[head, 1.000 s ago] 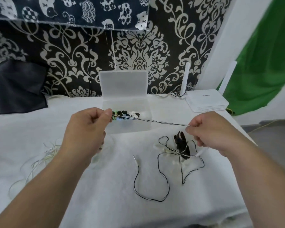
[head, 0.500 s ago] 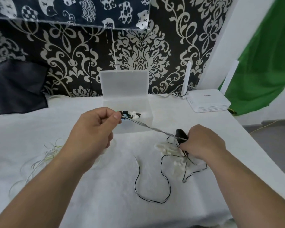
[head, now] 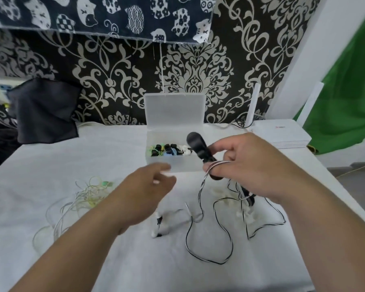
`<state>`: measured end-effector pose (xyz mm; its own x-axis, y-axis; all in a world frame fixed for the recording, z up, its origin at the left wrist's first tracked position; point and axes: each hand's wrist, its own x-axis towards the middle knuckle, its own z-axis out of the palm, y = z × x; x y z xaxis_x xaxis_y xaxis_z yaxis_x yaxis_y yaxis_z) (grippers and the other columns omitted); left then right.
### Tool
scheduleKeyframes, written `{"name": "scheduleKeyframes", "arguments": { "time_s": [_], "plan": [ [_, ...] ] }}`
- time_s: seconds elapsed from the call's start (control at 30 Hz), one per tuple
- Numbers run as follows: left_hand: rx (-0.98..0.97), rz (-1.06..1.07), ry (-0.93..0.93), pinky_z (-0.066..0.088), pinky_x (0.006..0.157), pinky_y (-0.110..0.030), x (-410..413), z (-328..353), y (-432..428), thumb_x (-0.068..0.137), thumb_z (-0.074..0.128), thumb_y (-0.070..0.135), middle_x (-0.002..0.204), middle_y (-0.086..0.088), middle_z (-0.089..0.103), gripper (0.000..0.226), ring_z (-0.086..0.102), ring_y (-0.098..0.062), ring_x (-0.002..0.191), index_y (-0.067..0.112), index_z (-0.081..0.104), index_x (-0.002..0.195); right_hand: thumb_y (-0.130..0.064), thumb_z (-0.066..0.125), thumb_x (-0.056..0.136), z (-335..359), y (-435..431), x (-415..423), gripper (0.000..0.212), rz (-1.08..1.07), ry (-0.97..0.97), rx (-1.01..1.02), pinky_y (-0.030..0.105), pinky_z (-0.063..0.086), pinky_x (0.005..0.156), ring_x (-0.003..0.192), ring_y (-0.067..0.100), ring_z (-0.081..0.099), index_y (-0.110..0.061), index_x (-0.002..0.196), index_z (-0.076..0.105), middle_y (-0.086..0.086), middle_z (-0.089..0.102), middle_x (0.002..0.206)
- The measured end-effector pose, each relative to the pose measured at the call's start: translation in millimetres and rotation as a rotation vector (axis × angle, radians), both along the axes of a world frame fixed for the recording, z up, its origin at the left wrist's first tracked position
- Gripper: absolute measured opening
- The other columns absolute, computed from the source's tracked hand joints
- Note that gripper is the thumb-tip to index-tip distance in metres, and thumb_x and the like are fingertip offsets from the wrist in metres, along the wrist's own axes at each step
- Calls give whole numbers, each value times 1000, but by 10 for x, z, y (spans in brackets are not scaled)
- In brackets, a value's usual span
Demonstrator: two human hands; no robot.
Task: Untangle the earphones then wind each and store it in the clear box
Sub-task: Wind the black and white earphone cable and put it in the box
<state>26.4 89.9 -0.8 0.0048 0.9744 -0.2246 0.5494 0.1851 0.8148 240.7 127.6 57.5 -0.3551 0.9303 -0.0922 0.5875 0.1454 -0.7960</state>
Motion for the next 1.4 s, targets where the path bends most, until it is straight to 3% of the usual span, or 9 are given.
{"name": "scheduleKeyframes", "arguments": {
  "time_s": [0.1,0.17,0.3,0.4,0.5,0.63,0.9,1.13,1.4],
  "plan": [
    [150,-84,-438,52,95,-34,4,51,-5,88,62,54,132,13,60,56,69,-14,108,54,41,140,-33,76,84,-49,-20,-118,10,58,-68,-17,25,26,46,46,16,32,-29,93,74,-3,40,52],
    [190,-145,-567,53,97,-38,41,92,-19,91,65,44,131,4,62,48,71,-23,105,50,49,136,-39,76,83,-70,-34,-177,12,82,-83,-31,28,27,50,49,17,34,-30,92,74,-4,41,51],
    [241,-4,-485,56,93,-47,124,90,-2,96,59,3,101,-2,68,29,73,-25,85,28,69,106,-26,80,79,-64,-56,-243,28,59,-42,-41,27,30,52,48,12,39,-32,104,69,-3,53,58],
    [230,68,-489,57,91,-45,117,90,-1,96,56,-1,87,-1,68,27,71,-21,78,22,70,96,-7,78,74,0,-72,-210,44,41,48,-86,30,33,52,53,13,46,-34,107,66,-4,61,64],
    [230,79,-513,57,91,-45,120,73,0,96,57,-1,87,-4,68,25,72,-23,78,20,71,95,-1,78,70,58,-86,-181,33,89,233,-183,28,35,53,64,20,52,-21,97,71,4,63,68],
    [225,75,-520,58,89,-39,166,53,-11,95,58,-2,92,-11,69,21,73,-23,80,14,71,99,10,66,83,60,-96,-206,18,49,400,-207,18,33,46,49,13,42,-6,86,72,8,65,67],
    [216,50,-479,55,77,-22,188,36,7,96,57,0,85,-5,76,24,71,-14,77,15,74,105,5,69,79,23,-51,-235,21,-33,256,-102,7,36,46,54,1,58,-14,77,78,7,74,71],
    [242,84,-440,55,93,-48,193,62,24,89,70,7,77,-5,75,23,71,-31,84,27,74,100,6,65,77,6,-33,-221,24,-78,184,-107,9,34,43,46,0,51,-15,77,78,-2,70,63],
    [254,71,-379,52,89,-51,195,99,1,86,75,10,77,-10,75,31,66,-41,88,40,72,95,-2,69,81,1,-50,-198,15,-41,162,-97,17,41,53,50,5,58,-16,79,77,0,69,62]
  ]
}}
